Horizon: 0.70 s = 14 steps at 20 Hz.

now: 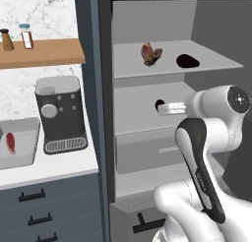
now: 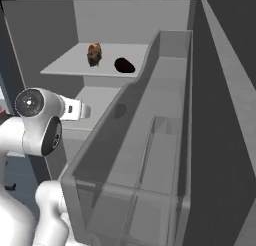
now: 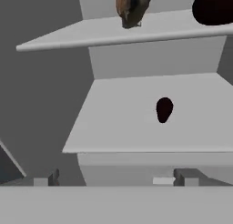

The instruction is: Place one avocado and one steak in each tupperware on the nearby counter, to pack two identical lunches.

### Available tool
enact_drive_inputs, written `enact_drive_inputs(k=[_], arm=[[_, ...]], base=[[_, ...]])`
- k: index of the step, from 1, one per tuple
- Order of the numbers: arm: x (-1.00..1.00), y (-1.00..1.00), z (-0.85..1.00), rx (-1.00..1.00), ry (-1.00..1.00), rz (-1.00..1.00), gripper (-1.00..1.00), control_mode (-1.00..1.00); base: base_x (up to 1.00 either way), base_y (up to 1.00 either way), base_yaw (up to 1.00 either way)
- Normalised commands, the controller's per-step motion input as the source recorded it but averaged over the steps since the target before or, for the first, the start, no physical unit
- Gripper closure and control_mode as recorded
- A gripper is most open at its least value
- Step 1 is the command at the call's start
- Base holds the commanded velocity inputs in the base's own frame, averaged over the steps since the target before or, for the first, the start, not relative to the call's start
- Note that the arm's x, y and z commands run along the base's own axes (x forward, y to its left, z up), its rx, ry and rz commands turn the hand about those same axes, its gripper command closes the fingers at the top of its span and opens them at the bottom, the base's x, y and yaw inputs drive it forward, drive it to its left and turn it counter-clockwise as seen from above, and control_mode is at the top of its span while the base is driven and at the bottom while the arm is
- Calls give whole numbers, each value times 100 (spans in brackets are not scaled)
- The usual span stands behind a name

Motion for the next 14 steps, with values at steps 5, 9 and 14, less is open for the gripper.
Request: enact_drive_inputs(k=[5, 9, 14], arm=[[0, 0, 58, 0, 0, 0, -100, -100], [6, 0, 36, 0, 0, 0, -100, -100], [18, 0, 28, 0, -3, 0, -100, -100]], base=[[0, 0, 0], [0, 0, 0], [0, 0, 0]])
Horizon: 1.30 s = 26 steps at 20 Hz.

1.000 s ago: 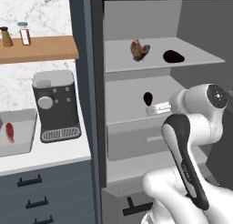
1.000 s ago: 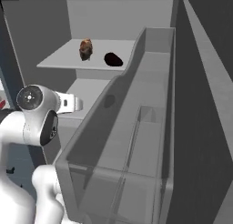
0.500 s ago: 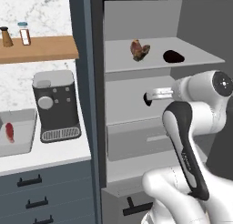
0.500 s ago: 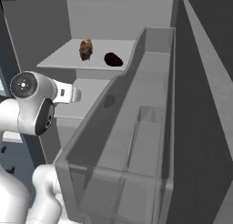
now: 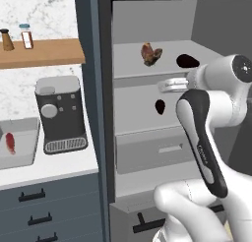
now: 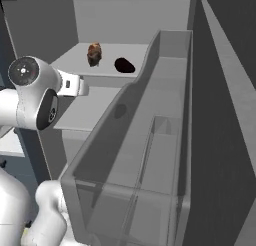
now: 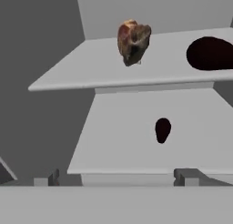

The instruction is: Place one avocado and one steak in each tupperware on the nearby counter, to pack two identical lunches.

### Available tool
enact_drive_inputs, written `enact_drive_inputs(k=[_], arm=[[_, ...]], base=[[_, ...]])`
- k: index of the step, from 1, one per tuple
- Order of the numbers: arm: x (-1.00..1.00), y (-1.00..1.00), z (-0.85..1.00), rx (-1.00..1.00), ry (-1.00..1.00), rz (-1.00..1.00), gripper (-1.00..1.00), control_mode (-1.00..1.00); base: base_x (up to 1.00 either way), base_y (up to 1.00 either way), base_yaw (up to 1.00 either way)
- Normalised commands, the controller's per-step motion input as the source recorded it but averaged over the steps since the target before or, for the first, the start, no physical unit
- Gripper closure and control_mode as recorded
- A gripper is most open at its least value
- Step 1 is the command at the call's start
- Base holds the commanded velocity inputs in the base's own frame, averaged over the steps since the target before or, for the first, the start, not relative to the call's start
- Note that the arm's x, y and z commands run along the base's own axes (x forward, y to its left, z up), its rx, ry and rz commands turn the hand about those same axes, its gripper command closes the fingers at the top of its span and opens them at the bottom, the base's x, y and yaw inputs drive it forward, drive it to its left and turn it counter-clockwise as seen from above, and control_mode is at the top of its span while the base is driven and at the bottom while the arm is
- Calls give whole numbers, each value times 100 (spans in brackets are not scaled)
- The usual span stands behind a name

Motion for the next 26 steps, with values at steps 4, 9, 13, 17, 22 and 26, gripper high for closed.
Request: enact_drive_inputs(k=[4, 9, 13, 17, 22, 26], arm=[[31, 0, 31, 0, 0, 0, -100, -100], [35, 0, 27, 0, 0, 0, -100, -100], [34, 0, 33, 0, 0, 0, -100, -100], [49, 0, 3, 0, 0, 0, -100, -100], [54, 0, -3, 0, 0, 0, -100, -100], [64, 0, -3, 0, 0, 0, -100, -100]], base=[[0, 0, 0], [0, 0, 0], [0, 0, 0], [0, 0, 0], [0, 0, 0], [0, 0, 0]])
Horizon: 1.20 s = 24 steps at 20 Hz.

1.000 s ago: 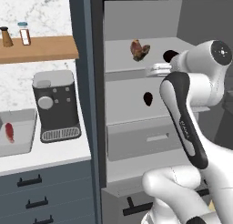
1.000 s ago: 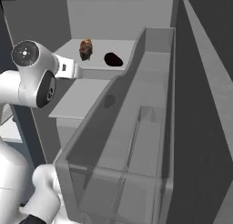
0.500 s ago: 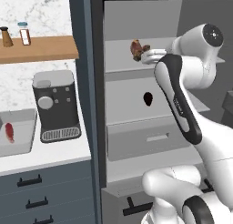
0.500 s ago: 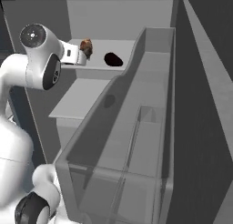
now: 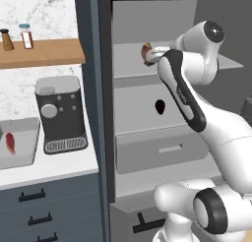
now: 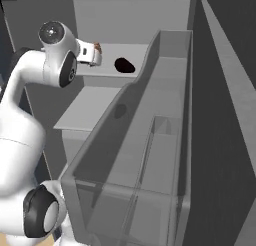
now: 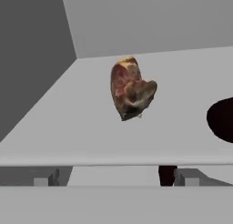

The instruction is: Place one avocado and one steak in each tupperware on the nearby counter, to pack two identical lunches.

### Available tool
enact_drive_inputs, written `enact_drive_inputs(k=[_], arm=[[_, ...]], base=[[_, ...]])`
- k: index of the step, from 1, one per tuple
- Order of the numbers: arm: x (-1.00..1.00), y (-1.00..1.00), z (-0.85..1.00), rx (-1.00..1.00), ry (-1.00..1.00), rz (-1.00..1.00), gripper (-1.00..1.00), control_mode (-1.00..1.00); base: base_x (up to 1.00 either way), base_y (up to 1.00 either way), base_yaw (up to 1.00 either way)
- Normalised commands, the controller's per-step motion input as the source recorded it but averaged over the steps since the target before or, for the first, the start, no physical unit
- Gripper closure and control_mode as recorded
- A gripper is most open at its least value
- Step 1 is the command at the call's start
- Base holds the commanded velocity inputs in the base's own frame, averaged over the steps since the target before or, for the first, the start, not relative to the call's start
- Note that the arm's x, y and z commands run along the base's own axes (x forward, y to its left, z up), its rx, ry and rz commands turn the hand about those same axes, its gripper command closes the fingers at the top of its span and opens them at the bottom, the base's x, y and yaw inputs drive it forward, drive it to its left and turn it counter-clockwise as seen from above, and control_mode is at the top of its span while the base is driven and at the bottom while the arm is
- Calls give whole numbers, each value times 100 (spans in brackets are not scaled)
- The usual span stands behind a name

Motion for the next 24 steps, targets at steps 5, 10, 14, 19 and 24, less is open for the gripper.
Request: enact_drive_inputs(k=[5, 10, 14, 19, 24], arm=[[61, -3, -1, 0, 4, 0, -100, -100], [57, -2, -2, 0, 5, 0, -100, -100], [50, 0, -7, 0, 1, 0, -100, -100], [46, -1, -13, 0, 0, 0, -100, -100], [34, -3, -17, 0, 0, 0, -100, -100]], base=[[0, 0, 0], [0, 0, 0], [0, 0, 0], [0, 0, 0], [0, 0, 0]])
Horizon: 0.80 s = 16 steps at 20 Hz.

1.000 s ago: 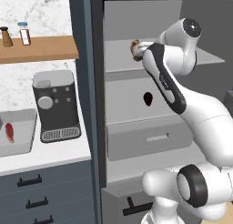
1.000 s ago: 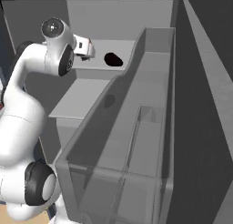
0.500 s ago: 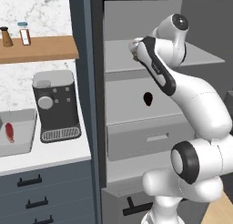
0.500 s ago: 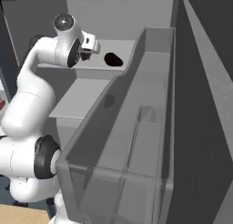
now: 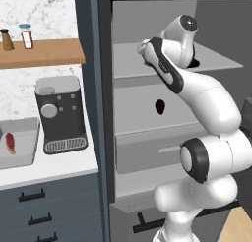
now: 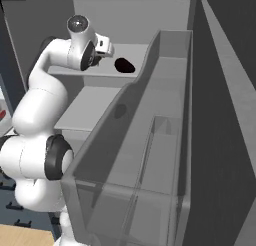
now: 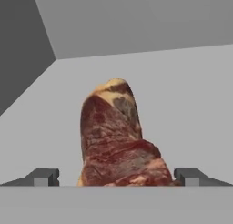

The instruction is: Place one avocado and one steak in each tupperware on the nearby counter, to pack two identical lunches.

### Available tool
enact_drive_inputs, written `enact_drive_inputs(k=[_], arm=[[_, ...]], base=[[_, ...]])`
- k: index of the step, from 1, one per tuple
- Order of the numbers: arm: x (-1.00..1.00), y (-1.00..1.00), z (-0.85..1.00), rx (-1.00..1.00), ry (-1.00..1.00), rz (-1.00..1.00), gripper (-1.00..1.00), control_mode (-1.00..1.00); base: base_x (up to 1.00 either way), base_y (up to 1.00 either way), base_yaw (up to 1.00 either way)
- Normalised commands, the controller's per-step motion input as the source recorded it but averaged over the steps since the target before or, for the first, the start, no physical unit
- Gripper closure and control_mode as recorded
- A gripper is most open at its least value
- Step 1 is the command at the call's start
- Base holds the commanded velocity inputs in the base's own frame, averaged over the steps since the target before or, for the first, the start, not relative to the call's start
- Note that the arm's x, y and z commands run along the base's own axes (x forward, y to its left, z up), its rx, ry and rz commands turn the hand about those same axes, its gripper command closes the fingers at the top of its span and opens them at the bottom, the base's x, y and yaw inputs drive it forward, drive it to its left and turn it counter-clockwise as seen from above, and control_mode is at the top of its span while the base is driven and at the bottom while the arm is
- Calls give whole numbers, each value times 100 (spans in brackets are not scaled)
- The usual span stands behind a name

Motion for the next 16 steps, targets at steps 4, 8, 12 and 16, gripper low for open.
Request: enact_drive_inputs(k=[4, 8, 12, 16], arm=[[19, 0, -18, 0, 1, 0, -100, -100], [1, 0, -33, 0, 4, 0, -100, -100], [-12, 0, -44, 0, 3, -2, -100, -100], [-1, 0, -33, 0, 2, -2, -100, -100]], base=[[0, 0, 0], [0, 0, 0], [0, 0, 0], [0, 0, 0]])
